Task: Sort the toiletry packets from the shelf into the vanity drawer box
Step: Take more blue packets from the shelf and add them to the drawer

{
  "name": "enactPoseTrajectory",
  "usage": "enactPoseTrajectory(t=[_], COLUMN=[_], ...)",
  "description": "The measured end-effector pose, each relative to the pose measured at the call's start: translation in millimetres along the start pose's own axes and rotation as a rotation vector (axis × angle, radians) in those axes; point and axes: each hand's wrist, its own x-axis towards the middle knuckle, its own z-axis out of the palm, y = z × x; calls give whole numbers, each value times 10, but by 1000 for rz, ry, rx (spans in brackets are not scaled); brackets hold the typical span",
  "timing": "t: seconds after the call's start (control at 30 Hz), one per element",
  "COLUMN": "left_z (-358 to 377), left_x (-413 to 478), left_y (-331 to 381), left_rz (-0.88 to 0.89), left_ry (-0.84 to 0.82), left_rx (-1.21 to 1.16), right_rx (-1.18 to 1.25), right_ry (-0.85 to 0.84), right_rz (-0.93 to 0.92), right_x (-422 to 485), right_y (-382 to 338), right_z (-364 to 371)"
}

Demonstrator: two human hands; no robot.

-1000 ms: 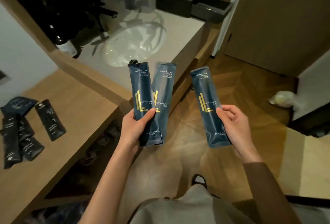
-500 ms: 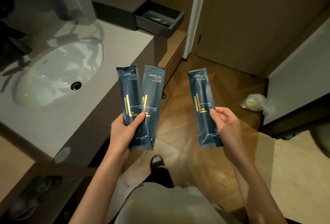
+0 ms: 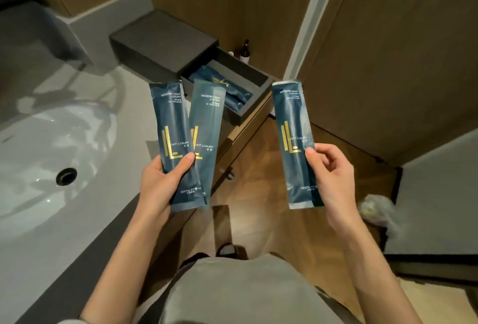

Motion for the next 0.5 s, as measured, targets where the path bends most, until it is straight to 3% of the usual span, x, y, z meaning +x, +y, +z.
enactPoseTrajectory(t=[0.27, 0.5], left_z=[595, 1205], left_x=[702, 821], left_y=[370, 392], left_rz=[52, 30], left_ry=[242, 575], left_rx=[-84, -216], right_rx=[-62, -194], right_ry=[-242, -680], right_rz=[-4, -48], right_x=[1652, 2951], right_y=[-265, -212], right_z=[279, 575])
